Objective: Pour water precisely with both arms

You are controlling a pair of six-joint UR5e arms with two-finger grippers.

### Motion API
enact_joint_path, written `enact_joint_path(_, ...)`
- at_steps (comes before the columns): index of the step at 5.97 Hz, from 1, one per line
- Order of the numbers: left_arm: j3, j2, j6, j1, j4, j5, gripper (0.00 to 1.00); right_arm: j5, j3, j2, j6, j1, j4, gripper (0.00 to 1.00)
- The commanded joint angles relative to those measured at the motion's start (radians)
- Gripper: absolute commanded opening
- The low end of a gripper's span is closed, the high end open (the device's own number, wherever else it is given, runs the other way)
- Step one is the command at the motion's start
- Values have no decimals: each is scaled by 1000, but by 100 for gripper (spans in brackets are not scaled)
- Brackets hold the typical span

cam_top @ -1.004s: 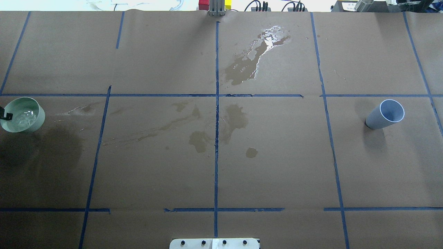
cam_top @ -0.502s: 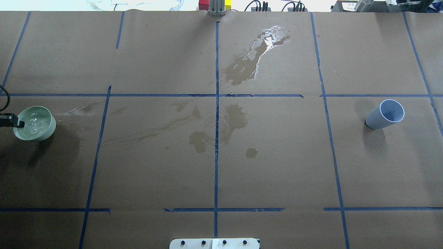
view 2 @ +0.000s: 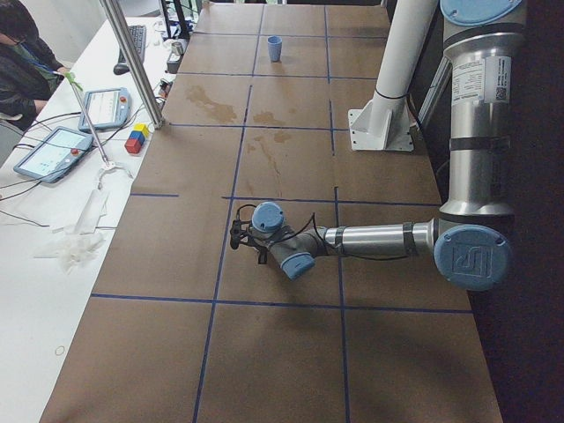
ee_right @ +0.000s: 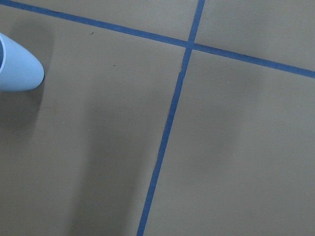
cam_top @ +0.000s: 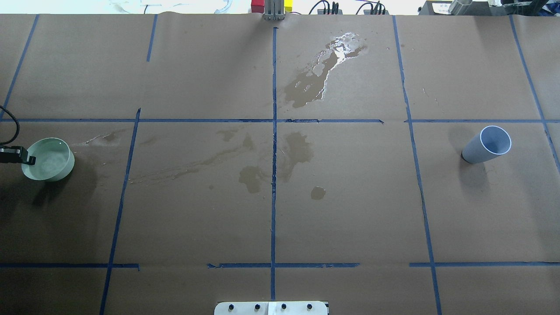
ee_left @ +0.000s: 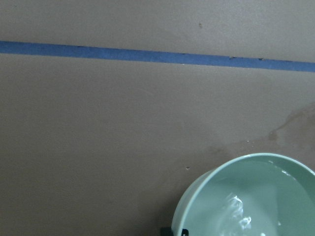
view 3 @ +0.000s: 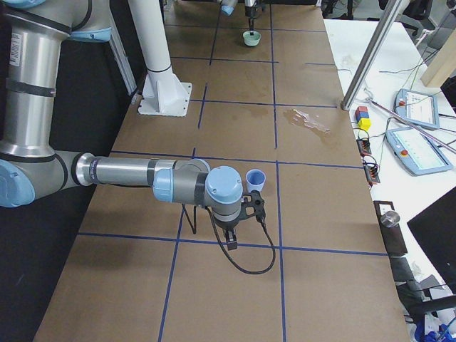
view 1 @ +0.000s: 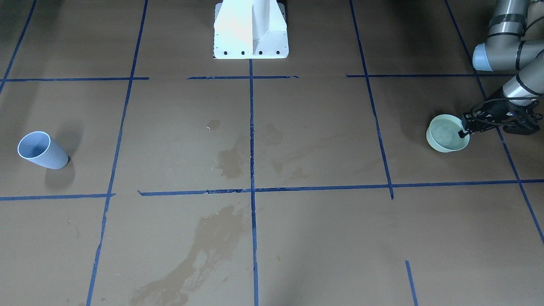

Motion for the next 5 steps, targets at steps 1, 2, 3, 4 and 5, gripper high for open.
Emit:
enact_joint_path(1, 5, -1, 10, 1, -3, 0, 38, 0, 0, 0, 0, 0, 0, 100)
enact_joint_path(2, -1, -6, 10, 1, -3, 2, 68, 1, 0, 0, 0, 0, 2, 100)
enact_joint_path(3, -7, -12, 13, 1, -5, 3, 100, 3, 0, 0, 2, 0, 2, 100)
enact_joint_path(4, -3, -9, 91, -15, 6, -3, 100, 3, 0, 0, 2, 0, 2, 100)
enact_joint_path(5, -6, -5, 178, -50, 33, -11, 100, 3, 1, 1, 2, 0, 3, 100)
